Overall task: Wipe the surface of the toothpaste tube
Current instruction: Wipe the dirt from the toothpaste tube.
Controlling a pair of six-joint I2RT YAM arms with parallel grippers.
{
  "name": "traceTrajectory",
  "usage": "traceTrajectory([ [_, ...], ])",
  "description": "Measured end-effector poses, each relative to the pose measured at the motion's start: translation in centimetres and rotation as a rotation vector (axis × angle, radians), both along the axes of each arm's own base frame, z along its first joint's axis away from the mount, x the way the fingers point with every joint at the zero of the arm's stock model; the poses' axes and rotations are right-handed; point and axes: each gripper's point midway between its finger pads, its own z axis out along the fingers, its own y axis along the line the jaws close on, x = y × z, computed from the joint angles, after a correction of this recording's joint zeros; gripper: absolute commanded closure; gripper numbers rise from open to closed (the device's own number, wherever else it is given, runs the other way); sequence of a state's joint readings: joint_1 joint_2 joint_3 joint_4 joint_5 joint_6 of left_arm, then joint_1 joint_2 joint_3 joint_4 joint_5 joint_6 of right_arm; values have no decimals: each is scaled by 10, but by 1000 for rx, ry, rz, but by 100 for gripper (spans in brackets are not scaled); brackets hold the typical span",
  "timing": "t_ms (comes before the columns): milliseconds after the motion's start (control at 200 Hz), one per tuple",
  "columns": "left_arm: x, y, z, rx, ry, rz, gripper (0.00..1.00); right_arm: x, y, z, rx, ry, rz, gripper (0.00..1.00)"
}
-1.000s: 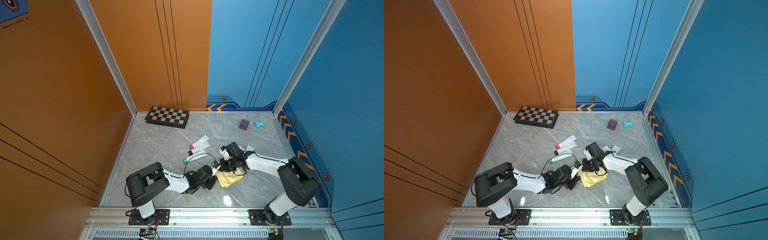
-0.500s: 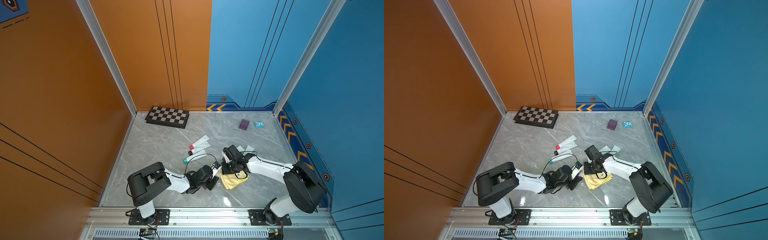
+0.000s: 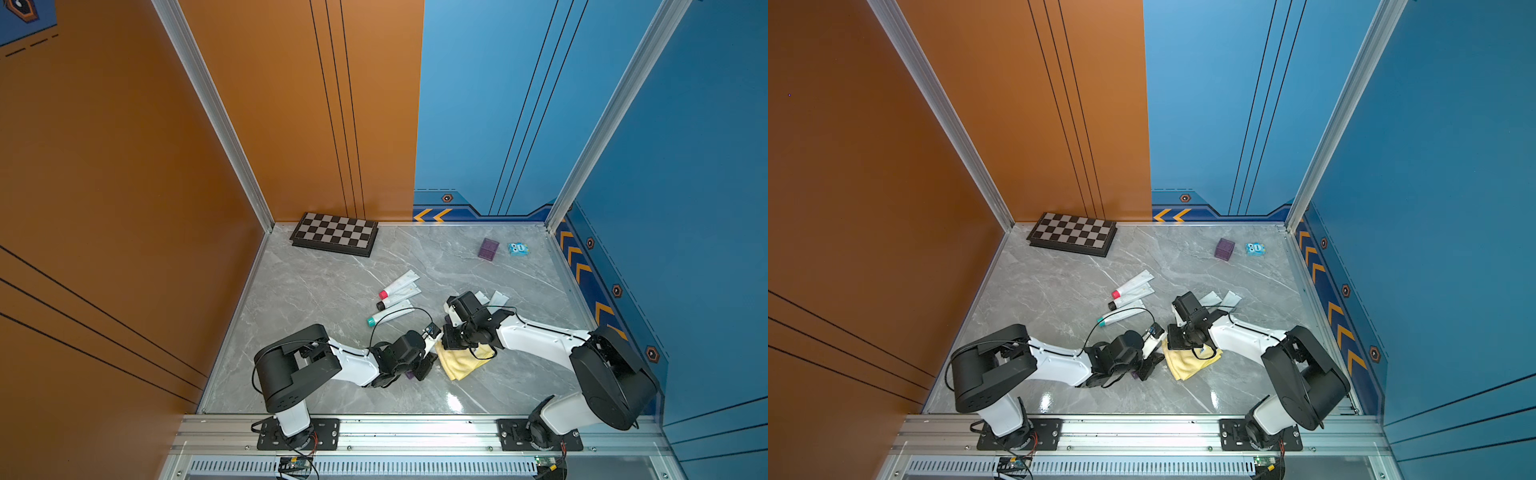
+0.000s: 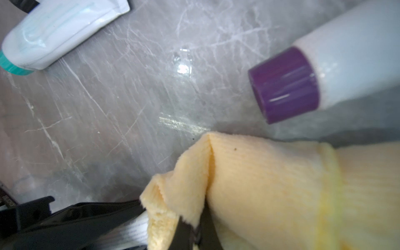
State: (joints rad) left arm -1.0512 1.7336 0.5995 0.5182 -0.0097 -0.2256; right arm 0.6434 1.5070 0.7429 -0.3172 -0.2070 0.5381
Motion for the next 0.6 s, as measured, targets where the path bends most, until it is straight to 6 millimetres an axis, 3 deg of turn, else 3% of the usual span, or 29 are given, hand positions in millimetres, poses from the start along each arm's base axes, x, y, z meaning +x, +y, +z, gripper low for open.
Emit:
traceTrajectory([
  [190,0,-2,2,-9,-2,-5,72,0,-13,-2,-105,-31,-12,100],
  [601,-2,1,-2,2,13,-1,72,-5,10,-1,39,1,0,100],
])
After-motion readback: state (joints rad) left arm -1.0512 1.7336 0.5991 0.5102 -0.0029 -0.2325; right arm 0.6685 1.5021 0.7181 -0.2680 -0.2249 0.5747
